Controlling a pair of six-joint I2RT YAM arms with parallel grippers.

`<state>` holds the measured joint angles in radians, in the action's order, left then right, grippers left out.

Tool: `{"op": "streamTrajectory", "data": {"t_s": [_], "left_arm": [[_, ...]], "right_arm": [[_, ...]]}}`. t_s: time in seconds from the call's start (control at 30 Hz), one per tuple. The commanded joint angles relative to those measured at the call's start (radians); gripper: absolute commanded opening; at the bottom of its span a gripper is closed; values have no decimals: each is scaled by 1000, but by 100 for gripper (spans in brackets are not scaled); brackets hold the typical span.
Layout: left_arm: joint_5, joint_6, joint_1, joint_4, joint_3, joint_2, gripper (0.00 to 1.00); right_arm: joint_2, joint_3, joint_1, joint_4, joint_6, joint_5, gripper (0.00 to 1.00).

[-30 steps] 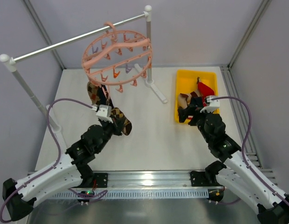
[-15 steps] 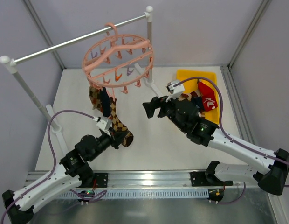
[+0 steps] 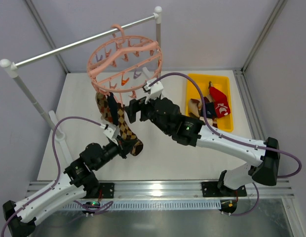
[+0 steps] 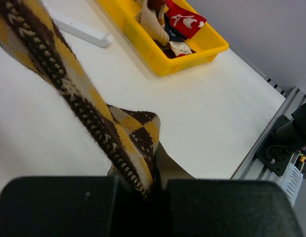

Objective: Remove the socks clipped to the hanger

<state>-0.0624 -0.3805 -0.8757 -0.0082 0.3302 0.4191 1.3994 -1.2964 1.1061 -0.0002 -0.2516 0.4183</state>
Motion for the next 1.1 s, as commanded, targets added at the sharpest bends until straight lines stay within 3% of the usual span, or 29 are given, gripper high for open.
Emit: {"op": "streamTrajectory", "data": {"t_s": [0.0, 0.33, 0.57, 0.9, 1.0, 1.07], "left_arm": [[12, 20, -3, 39, 7, 12, 0], [4, 19, -3, 36, 7, 14, 0], [9, 17, -3, 34, 7, 15, 0], [29, 11, -5, 34, 4, 4, 0], [33, 11, -5, 37, 1, 0, 0], [39, 11, -3, 42, 0, 3, 0]], "right_arm": [[50, -150, 35, -43, 47, 77, 88], [257, -428, 74, -234, 61, 91, 81], [407, -648, 83, -379, 80, 186, 80], [509, -753, 97, -445, 112, 358, 79], [538, -782, 97, -458, 124, 387, 70], [549, -790, 95, -458, 133, 393, 50]]}}
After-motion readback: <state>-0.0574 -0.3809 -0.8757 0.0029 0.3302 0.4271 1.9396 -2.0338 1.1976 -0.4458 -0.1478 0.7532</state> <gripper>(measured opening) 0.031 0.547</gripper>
